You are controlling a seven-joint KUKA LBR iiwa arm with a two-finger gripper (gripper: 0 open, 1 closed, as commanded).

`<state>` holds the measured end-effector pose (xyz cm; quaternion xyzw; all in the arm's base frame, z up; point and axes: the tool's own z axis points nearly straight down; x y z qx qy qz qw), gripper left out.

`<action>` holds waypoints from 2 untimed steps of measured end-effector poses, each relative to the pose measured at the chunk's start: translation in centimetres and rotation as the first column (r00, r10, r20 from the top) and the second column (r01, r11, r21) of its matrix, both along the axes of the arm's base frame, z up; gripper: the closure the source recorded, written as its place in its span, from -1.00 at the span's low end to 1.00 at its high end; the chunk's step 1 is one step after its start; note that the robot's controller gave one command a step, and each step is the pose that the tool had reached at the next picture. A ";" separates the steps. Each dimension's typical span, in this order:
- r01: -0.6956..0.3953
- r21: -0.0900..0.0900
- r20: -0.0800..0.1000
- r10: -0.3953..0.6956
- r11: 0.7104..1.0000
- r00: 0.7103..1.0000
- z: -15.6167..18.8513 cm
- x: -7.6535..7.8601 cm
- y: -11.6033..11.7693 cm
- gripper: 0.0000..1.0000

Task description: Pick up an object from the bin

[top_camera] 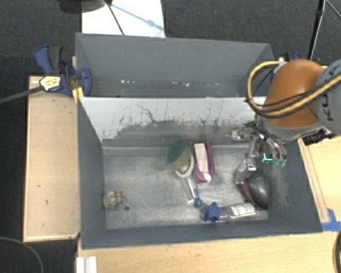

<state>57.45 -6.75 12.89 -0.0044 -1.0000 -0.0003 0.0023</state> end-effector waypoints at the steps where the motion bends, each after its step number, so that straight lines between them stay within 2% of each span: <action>1: 0.175 0.010 0.007 -0.175 0.984 0.984 -5.7 -3.2 -5.7 -1.00; 2: 0.382 0.008 0.001 -0.382 0.924 0.924 -2.8 -5.1 -7.2 -1.00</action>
Offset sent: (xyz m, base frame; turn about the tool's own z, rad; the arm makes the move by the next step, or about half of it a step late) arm -0.0343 -0.0625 -0.0589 0.1781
